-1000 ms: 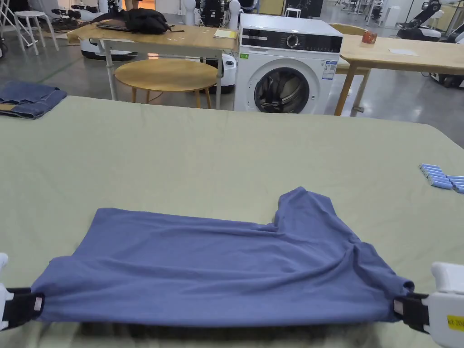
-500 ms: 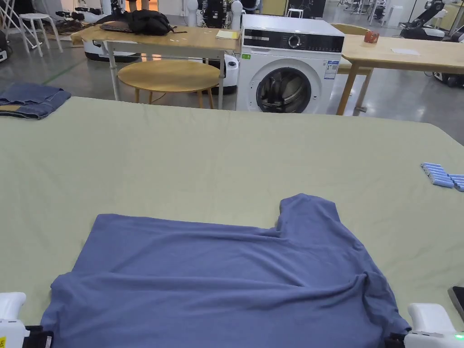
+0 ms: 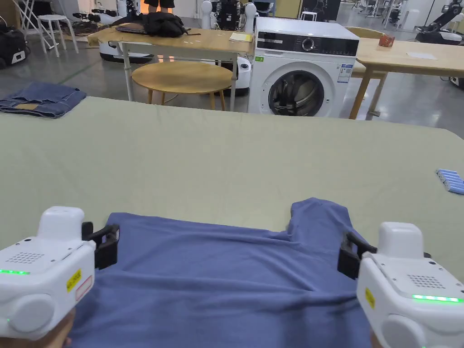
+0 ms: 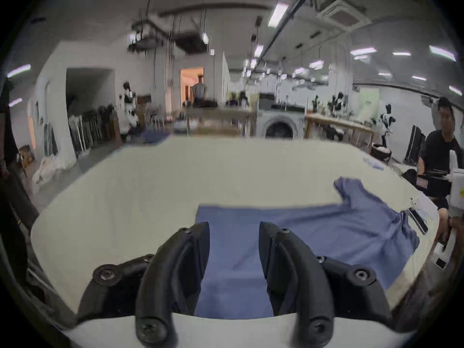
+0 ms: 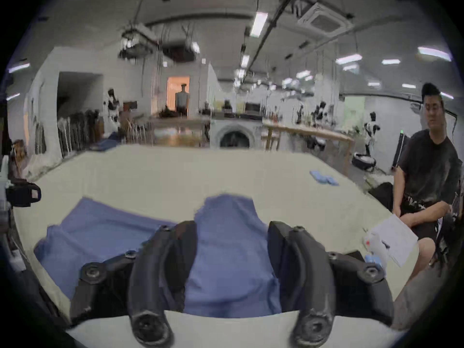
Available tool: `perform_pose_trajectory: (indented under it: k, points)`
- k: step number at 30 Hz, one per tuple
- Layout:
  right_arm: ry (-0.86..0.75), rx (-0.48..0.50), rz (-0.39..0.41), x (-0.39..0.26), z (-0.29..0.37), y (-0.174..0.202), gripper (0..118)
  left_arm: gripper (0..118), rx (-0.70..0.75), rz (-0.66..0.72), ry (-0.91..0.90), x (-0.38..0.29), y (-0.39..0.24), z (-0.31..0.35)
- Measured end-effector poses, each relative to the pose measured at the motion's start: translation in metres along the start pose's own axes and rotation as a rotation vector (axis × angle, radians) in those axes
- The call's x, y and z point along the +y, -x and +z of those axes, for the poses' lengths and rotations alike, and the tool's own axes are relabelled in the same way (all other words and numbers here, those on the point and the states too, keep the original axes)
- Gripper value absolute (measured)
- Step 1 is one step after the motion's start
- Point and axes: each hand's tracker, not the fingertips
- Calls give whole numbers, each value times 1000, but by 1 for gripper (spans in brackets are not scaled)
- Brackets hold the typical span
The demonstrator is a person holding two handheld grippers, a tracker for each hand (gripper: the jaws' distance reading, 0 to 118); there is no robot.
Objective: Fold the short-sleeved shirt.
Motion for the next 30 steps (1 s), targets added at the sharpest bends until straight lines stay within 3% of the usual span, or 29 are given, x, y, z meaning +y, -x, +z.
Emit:
perform_pose_trajectory:
  k: [1, 2, 3, 5, 8, 13, 25, 26, 28, 29, 30]
  points:
    - [-42, -5, 12, 4, -3, 12, 36, 28, 7, -8, -37, 4, -7, 1]
    - [-70, -12, 22, 5, -3, 18, 14, 11, 10, -10, -64, 6, -12, 1]
    - [-105, -8, 33, 6, -4, 25, 7, 2, 13, -16, -88, 8, -15, -1]
    - [-114, -12, 32, 11, -8, 38, 0, 0, 59, -38, -137, 11, -24, 0]
    - [-119, 57, -18, 15, -15, 47, 0, 0, 40, -19, -172, 16, -28, 4]
    - [-91, 82, -54, 21, -27, 60, 0, 0, 74, -48, -141, 33, -11, -13]
    - [30, 100, -36, -23, -102, 34, 0, 0, -11, 117, 515, 57, 99, -199]
    - [38, 95, -32, -26, -106, 32, 0, 4, -13, 144, 559, 55, 105, -210]
    - [58, 81, -20, -32, -118, 24, 0, 37, -40, 205, 638, 49, 113, -228]
    - [63, 74, -16, -38, -113, 24, 0, 48, -60, 229, 662, 45, 116, -235]
    - [73, 63, -11, -41, -116, 21, 0, 48, -49, 249, 686, 41, 118, -243]
